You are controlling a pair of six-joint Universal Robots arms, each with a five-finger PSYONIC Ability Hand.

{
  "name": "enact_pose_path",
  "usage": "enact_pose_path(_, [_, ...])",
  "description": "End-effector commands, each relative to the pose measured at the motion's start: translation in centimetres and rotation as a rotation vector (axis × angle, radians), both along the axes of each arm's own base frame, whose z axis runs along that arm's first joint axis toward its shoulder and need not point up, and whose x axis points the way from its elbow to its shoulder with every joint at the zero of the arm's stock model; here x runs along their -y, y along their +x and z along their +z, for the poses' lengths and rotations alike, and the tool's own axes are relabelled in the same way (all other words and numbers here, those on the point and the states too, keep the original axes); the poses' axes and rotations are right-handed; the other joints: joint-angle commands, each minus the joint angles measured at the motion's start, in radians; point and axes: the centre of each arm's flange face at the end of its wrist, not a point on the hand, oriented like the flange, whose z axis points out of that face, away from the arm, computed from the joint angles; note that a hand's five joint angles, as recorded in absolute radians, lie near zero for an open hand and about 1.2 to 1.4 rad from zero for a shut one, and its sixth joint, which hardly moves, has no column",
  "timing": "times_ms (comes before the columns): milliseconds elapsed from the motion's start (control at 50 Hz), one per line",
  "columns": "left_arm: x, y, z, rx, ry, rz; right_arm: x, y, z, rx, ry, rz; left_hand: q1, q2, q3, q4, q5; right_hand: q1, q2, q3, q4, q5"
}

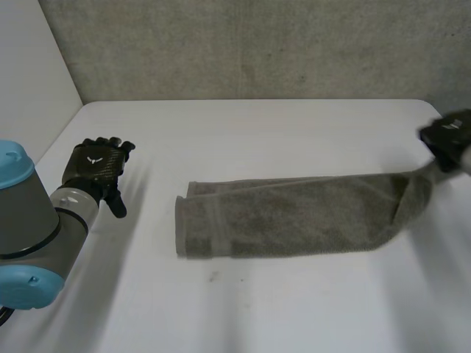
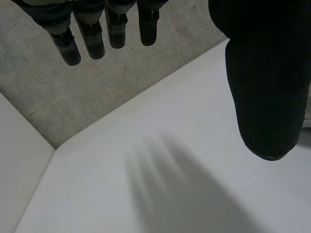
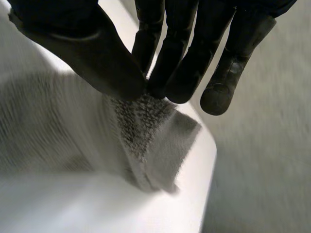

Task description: Fold the towel.

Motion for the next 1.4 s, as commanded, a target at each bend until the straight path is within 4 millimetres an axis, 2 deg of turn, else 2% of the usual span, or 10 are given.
enact_pose_path(20, [-0.1,0.0,0.0,0.001,0.002,0.001,-8.5,16.6,1.6,0.054,-0.087,0.369,0.001,0.010,0.007,0.008,-0.031,0.068,0.059,0.060,0.051,0.051])
enact_pose_path(140, [-0.2,0.1,-0.1,0.001,0.003,0.002,-17.3,25.2,-1.8,0.059,-0.095,0.646,0.001,0.010,0.007,0.008,-0.031,0.068,0.059,0.060,0.051,0.051])
enact_pose_path(360, [-0.2,0.3,-0.4,0.000,-0.003,0.008,-24.7,28.4,-8.9,-0.033,0.039,0.824,0.001,0.010,0.007,0.008,-0.031,0.068,0.059,0.060,0.051,0.051])
enact_pose_path(420, [-0.2,0.3,-0.4,-0.001,-0.004,0.008,-24.7,28.2,-8.6,-0.032,0.042,0.819,0.001,0.010,0.007,0.008,-0.031,-0.107,-0.116,-0.115,-0.125,-0.124])
enact_pose_path(460, [-0.2,0.3,-0.5,-0.001,-0.006,0.008,-24.6,27.5,-6.4,0.004,0.013,0.805,0.001,0.010,0.007,0.008,-0.031,-1.012,-1.021,-1.020,-1.029,-1.029])
enact_pose_path(500, [-0.2,0.3,-0.5,-0.001,-0.006,0.008,-24.2,26.8,-5.4,0.017,0.003,0.787,0.001,0.010,0.007,0.008,-0.031,-1.153,-1.163,-1.162,-1.171,-1.171])
enact_pose_path(660, [-0.3,0.2,-0.5,-0.001,-0.006,0.005,-19.3,20.6,-3.2,0.119,0.057,0.569,0.001,0.010,0.007,0.008,-0.031,-1.153,-1.163,-1.162,-1.171,-1.171])
enact_pose_path(840, [-0.5,0.0,-0.5,-0.001,-0.004,-0.004,-15.5,13.3,-6.1,0.224,0.250,0.345,0.001,0.010,0.007,0.008,-0.031,-1.153,-1.163,-1.162,-1.171,-1.171])
enact_pose_path(1020, [-1.0,-0.5,-0.6,0.005,-0.001,-0.025,-14.0,11.5,-8.6,0.228,0.289,0.297,0.002,0.010,0.007,0.009,-0.030,-0.899,-0.909,-0.908,-0.917,-0.917])
enact_pose_path(1400, [-7.5,-11.3,-0.4,-0.033,-0.030,-0.413,-14.2,11.1,-7.9,0.233,0.252,0.295,0.017,0.025,0.022,0.023,-0.015,-0.902,-0.912,-0.911,-0.920,-0.920])
